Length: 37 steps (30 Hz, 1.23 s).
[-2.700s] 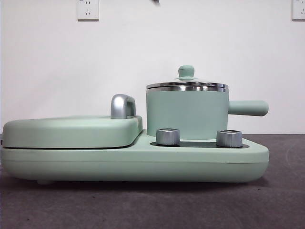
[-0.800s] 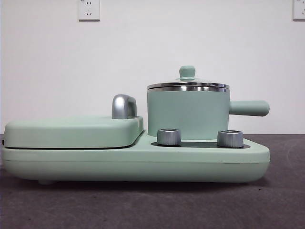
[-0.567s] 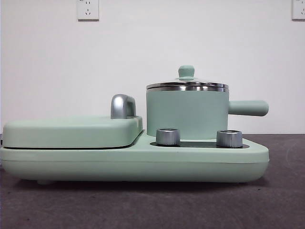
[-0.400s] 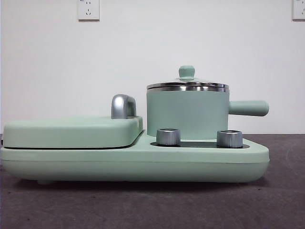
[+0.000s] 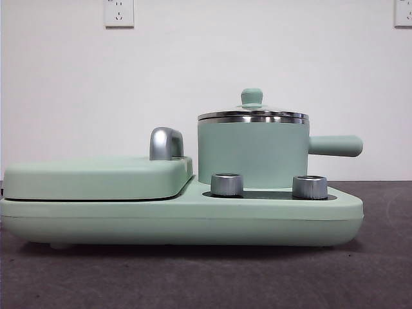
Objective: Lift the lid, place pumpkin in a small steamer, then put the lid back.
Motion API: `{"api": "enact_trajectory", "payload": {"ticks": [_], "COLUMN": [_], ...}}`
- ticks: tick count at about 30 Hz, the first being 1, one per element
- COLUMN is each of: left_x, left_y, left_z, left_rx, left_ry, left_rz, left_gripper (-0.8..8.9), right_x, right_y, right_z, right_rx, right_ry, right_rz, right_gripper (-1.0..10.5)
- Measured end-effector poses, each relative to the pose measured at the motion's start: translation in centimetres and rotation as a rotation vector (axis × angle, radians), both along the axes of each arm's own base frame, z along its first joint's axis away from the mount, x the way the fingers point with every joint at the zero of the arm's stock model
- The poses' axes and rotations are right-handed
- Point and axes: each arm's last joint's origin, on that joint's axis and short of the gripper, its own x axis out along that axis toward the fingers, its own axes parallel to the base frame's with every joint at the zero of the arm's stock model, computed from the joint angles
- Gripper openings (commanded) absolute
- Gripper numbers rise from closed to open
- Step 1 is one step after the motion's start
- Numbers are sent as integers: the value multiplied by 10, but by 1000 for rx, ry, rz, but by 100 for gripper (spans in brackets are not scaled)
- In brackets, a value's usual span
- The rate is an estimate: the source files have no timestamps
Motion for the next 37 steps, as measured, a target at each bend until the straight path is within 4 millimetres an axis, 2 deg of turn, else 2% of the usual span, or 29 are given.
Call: {"api": "enact_trajectory", "payload": {"ticks": [16, 22, 27, 32, 37], "left_x": [0, 0, 0, 0, 0], "left_y": [0, 0, 0, 0, 0], "left_z": [0, 0, 0, 0, 0], "left_rx": [0, 0, 0, 0, 0], "left_ry": [0, 0, 0, 0, 0], "left_rz": [0, 0, 0, 0, 0], "left_gripper": [7, 7, 7, 7, 7], "right_x": [0, 11, 30, 41, 39], "right_y": [0, -8, -25, -40, -45], "right_z": [0, -7, -46, -110, -170], "right_rx": [2, 40, 63, 79, 61], "right_ry": [-4, -44, -129, -260, -432], "right_rz": [0, -157, -411, -582, -707], "right_gripper": [7, 7, 7, 7, 8]}}
